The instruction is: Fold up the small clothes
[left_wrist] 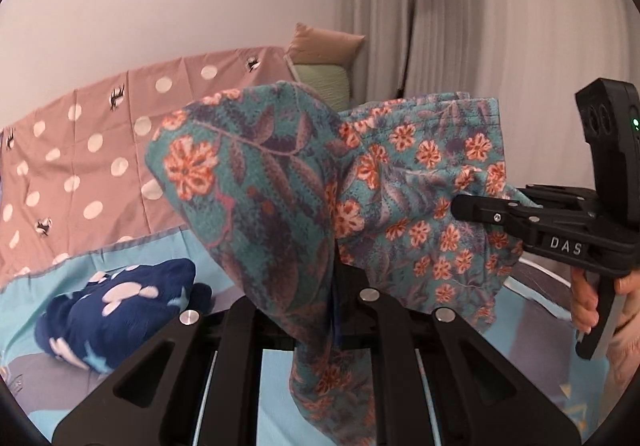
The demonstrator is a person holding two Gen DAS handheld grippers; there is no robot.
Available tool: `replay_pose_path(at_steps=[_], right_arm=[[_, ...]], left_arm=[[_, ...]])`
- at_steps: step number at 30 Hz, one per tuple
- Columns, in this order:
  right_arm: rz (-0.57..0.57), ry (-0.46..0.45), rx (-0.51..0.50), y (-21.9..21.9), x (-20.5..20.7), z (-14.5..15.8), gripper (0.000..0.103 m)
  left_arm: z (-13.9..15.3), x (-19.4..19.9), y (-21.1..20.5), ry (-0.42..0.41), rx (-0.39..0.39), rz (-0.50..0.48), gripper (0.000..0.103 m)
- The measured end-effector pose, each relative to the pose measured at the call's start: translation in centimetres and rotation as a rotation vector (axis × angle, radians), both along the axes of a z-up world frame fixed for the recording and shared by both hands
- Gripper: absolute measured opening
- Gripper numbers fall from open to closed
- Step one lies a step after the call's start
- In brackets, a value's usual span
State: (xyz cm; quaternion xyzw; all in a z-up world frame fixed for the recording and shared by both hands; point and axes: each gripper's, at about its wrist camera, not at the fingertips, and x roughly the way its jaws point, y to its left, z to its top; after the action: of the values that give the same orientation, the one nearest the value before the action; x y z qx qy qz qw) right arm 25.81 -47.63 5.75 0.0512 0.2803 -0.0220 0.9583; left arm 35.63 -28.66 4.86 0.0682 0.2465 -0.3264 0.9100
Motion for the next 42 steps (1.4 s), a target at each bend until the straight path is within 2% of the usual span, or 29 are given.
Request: replay_pose_path(at_steps=[5, 8, 10, 11, 12, 13, 14, 15, 16, 18, 21, 22, 26, 29, 33, 37, 39, 42], right_arm=[[-0.064, 0.062, -0.012, -1.6, 8.5, -4.1, 0.016], [-0.112, 0.101, -0.036, -2.1, 12.5, -6.4, 0.016], [-0.123, 0.144, -0.125, -1.9, 14.8, -8.5, 0.026], [-0.151, 0.168, -0.163, -1.8, 15.3, -9.5, 0.052], [-0.212, 0.193, -0.208, -1.8, 15.2, -10.4, 0.068], [-0.258, 0.200, -0.232, -2.0, 15.0, -11.2, 0.068], [-0.276, 0.202, -0.211, -2.6, 14.2, -12.0, 0.068], [-0.271, 0.210, -0.167, -3.0, 13.3, -12.5, 0.069], [-0.262, 0.218, -0.117, -3.6, 12.3, -13.1, 0.069], [-0.246, 0.246, -0.040, -4.6, 9.8, -14.6, 0.069], [-0.232, 0.274, -0.017, -4.5, 6.2, -15.8, 0.069], [-0.228, 0.270, -0.004, -4.2, 4.9, -16.0, 0.069], [-0.242, 0.225, 0.055, -3.0, -1.8, -15.5, 0.081], [-0.220, 0.197, 0.046, -0.8, -6.3, -14.9, 0.086], [-0.204, 0.150, -0.032, 3.3, -11.2, -13.3, 0.094], [-0.229, 0.066, -0.210, 8.3, -15.6, -11.3, 0.100], [-0.249, 0.050, -0.210, 9.4, -17.4, -10.7, 0.101], [-0.255, 0.041, -0.106, 10.6, -20.5, -9.7, 0.101]], left_arm=[[-3.6, 7.6, -2.9, -0.002, 0.099, 0.063, 0.011], [-5.4, 9.7, -4.2, -0.024, 0.170, 0.072, 0.012], [-7.4, 11.3, -4.4, -0.001, 0.218, 0.111, 0.024], [-8.5, 12.1, -4.3, 0.014, 0.252, 0.152, 0.026], [-9.7, 12.5, -3.9, 0.026, 0.281, 0.190, 0.032], [-10.4, 12.7, -3.3, 0.029, 0.300, 0.223, 0.041], [-11.2, 12.7, -2.3, 0.030, 0.308, 0.268, 0.047], [-11.5, 12.4, -1.3, 0.036, 0.299, 0.286, 0.058], [-11.8, 12.4, -0.6, 0.044, 0.290, 0.291, 0.061], [-12.0, 11.2, 0.8, 0.074, 0.272, 0.276, 0.061], [-11.8, 8.3, 1.7, 0.112, 0.238, 0.203, 0.062], [-11.8, 7.1, 1.8, 0.114, 0.231, 0.176, 0.067], [-11.4, 0.6, 3.1, 0.097, 0.190, 0.074, 0.079], [-11.0, -4.4, 4.6, 0.075, 0.147, 0.039, 0.085], [-10.6, -10.8, 7.3, 0.065, 0.062, 0.056, 0.096], [-9.7, -15.6, 9.9, 0.048, -0.003, 0.099, 0.101], [-8.7, -17.9, 11.1, 0.031, -0.019, 0.146, 0.101], [-7.4, -21.3, 12.4, 0.020, -0.034, 0.174, 0.101]])
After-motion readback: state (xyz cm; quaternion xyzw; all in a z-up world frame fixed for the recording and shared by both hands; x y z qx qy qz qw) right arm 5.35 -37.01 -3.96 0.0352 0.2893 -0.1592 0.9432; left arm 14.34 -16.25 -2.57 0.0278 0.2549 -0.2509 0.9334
